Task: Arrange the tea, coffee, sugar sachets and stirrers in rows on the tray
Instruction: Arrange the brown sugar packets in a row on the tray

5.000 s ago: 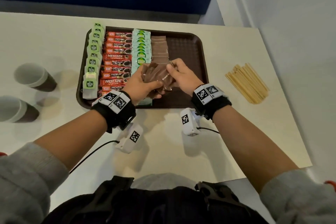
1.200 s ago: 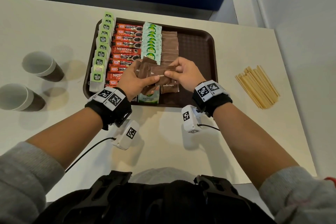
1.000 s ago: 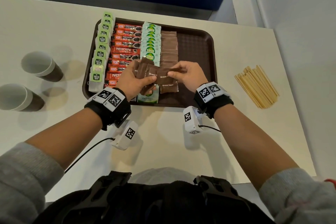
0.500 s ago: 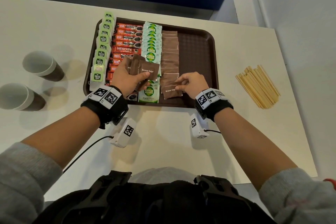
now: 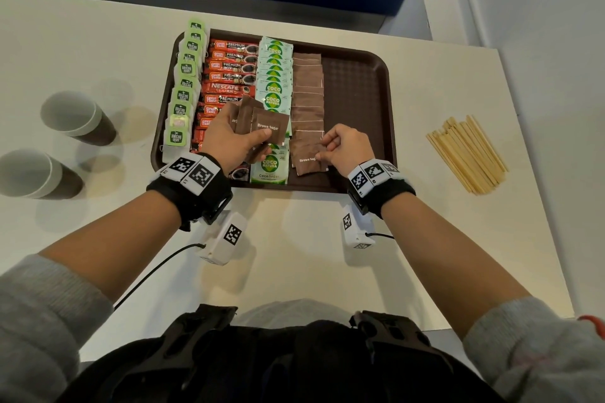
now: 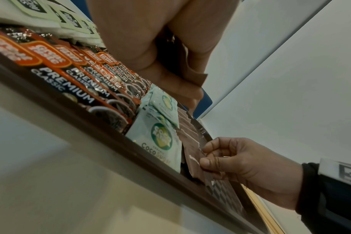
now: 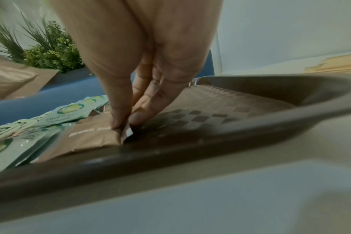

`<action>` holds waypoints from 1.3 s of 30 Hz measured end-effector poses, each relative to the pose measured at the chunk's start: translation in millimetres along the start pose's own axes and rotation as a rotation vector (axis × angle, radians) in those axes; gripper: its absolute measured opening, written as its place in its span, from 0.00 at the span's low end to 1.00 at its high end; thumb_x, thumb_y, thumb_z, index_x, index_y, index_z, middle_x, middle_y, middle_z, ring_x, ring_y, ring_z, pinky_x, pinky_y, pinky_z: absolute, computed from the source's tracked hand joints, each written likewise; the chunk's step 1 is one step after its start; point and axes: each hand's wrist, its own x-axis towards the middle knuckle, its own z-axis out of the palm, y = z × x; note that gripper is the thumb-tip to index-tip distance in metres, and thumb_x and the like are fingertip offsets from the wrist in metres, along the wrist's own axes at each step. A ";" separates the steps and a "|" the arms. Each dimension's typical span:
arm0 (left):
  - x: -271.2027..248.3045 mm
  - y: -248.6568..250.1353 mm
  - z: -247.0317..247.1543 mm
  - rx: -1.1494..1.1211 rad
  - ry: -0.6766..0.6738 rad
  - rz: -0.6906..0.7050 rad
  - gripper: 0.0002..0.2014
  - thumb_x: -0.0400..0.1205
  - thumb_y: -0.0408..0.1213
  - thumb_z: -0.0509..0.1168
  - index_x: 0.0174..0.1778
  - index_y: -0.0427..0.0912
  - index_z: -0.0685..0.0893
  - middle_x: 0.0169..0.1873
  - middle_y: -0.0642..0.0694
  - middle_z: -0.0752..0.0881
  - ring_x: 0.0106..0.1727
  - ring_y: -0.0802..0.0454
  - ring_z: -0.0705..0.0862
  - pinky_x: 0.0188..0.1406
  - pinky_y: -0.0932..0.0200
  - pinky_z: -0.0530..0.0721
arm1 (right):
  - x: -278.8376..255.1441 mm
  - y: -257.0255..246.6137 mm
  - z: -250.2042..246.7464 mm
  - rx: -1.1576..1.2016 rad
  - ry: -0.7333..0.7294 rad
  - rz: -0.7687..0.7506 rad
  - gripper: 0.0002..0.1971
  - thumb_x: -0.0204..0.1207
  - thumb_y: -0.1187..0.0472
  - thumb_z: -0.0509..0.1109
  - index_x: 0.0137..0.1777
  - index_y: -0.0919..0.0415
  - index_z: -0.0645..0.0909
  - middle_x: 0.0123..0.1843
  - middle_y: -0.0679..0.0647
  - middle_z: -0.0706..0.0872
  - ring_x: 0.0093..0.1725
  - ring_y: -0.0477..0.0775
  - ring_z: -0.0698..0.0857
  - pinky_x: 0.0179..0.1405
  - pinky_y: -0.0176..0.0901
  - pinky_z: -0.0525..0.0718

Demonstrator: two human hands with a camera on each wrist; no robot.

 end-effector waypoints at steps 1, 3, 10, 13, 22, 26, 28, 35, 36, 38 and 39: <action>0.0 0.1 -0.1 0.003 -0.001 -0.002 0.16 0.77 0.23 0.69 0.46 0.49 0.74 0.41 0.42 0.88 0.24 0.51 0.87 0.24 0.59 0.87 | 0.2 0.4 0.7 0.003 0.004 0.001 0.12 0.65 0.65 0.81 0.41 0.55 0.80 0.35 0.50 0.82 0.33 0.42 0.79 0.32 0.22 0.72; 0.1 0.4 0.1 0.003 -0.001 -0.008 0.16 0.77 0.23 0.69 0.46 0.49 0.74 0.41 0.43 0.88 0.24 0.51 0.87 0.24 0.58 0.87 | 0.8 1.2 1.8 0.007 0.008 0.009 0.12 0.65 0.65 0.81 0.42 0.56 0.80 0.35 0.50 0.82 0.33 0.41 0.78 0.32 0.22 0.72; -0.1 1.7 2.0 0.003 -0.006 -0.012 0.16 0.77 0.23 0.69 0.48 0.48 0.74 0.40 0.44 0.87 0.24 0.52 0.87 0.25 0.57 0.87 | 1.9 2.1 3.7 0.023 0.017 0.044 0.12 0.66 0.65 0.81 0.42 0.56 0.80 0.35 0.50 0.82 0.33 0.41 0.78 0.33 0.21 0.73; -0.2 1.9 2.7 0.006 -0.015 -0.019 0.16 0.77 0.24 0.70 0.47 0.50 0.74 0.41 0.44 0.88 0.25 0.51 0.87 0.24 0.58 0.87 | 1.3 1.4 3.8 0.025 0.020 0.045 0.12 0.66 0.64 0.81 0.42 0.56 0.80 0.36 0.51 0.82 0.35 0.43 0.79 0.34 0.23 0.73; -2.3 0.3 4.5 -0.003 -0.055 -0.014 0.16 0.75 0.24 0.72 0.47 0.49 0.76 0.43 0.41 0.88 0.26 0.53 0.88 0.22 0.61 0.84 | -3.0 -13.2 -5.5 0.060 0.123 -0.028 0.09 0.70 0.54 0.77 0.43 0.57 0.82 0.35 0.48 0.82 0.33 0.40 0.77 0.34 0.27 0.74; -3.1 -1.8 4.9 0.050 -0.058 -0.014 0.19 0.69 0.32 0.79 0.49 0.53 0.79 0.48 0.39 0.89 0.39 0.39 0.89 0.38 0.49 0.87 | -7.7 -39.0 -12.5 0.184 0.017 -0.119 0.13 0.72 0.49 0.75 0.50 0.56 0.85 0.39 0.44 0.84 0.37 0.37 0.81 0.37 0.23 0.79; -4.4 -2.9 5.3 0.079 -0.061 -0.015 0.21 0.66 0.36 0.80 0.50 0.53 0.80 0.51 0.39 0.89 0.45 0.37 0.88 0.44 0.46 0.86 | -8.0 -47.0 -11.6 0.249 -0.099 -0.135 0.14 0.70 0.53 0.78 0.53 0.58 0.85 0.40 0.47 0.84 0.37 0.42 0.84 0.39 0.31 0.86; -5.6 -4.4 5.7 0.064 -0.040 0.000 0.12 0.77 0.33 0.72 0.48 0.52 0.78 0.53 0.37 0.87 0.46 0.38 0.88 0.43 0.44 0.89 | -8.5 -38.3 -16.7 0.228 -0.157 -0.145 0.06 0.72 0.65 0.75 0.48 0.61 0.83 0.35 0.51 0.84 0.32 0.47 0.84 0.37 0.33 0.86; -5.6 -3.6 5.6 0.055 -0.032 -0.007 0.10 0.79 0.34 0.70 0.47 0.52 0.77 0.52 0.37 0.87 0.44 0.40 0.88 0.39 0.47 0.89 | -8.3 -34.2 -19.4 0.190 -0.153 -0.137 0.08 0.73 0.64 0.75 0.50 0.64 0.84 0.35 0.51 0.84 0.32 0.47 0.83 0.38 0.34 0.85; -6.0 -2.1 5.1 0.028 -0.029 -0.020 0.07 0.83 0.33 0.66 0.46 0.51 0.76 0.46 0.38 0.86 0.38 0.46 0.87 0.27 0.56 0.87 | -8.4 -25.0 -23.9 0.074 -0.155 -0.116 0.11 0.74 0.61 0.74 0.54 0.64 0.84 0.33 0.47 0.83 0.31 0.45 0.82 0.38 0.31 0.83; -6.4 -1.2 4.8 0.014 -0.027 -0.021 0.07 0.84 0.33 0.64 0.46 0.51 0.76 0.43 0.38 0.85 0.37 0.47 0.86 0.24 0.59 0.85 | -9.5 -20.9 -25.9 0.003 -0.167 -0.117 0.10 0.75 0.59 0.73 0.54 0.62 0.84 0.33 0.47 0.82 0.31 0.45 0.82 0.39 0.31 0.81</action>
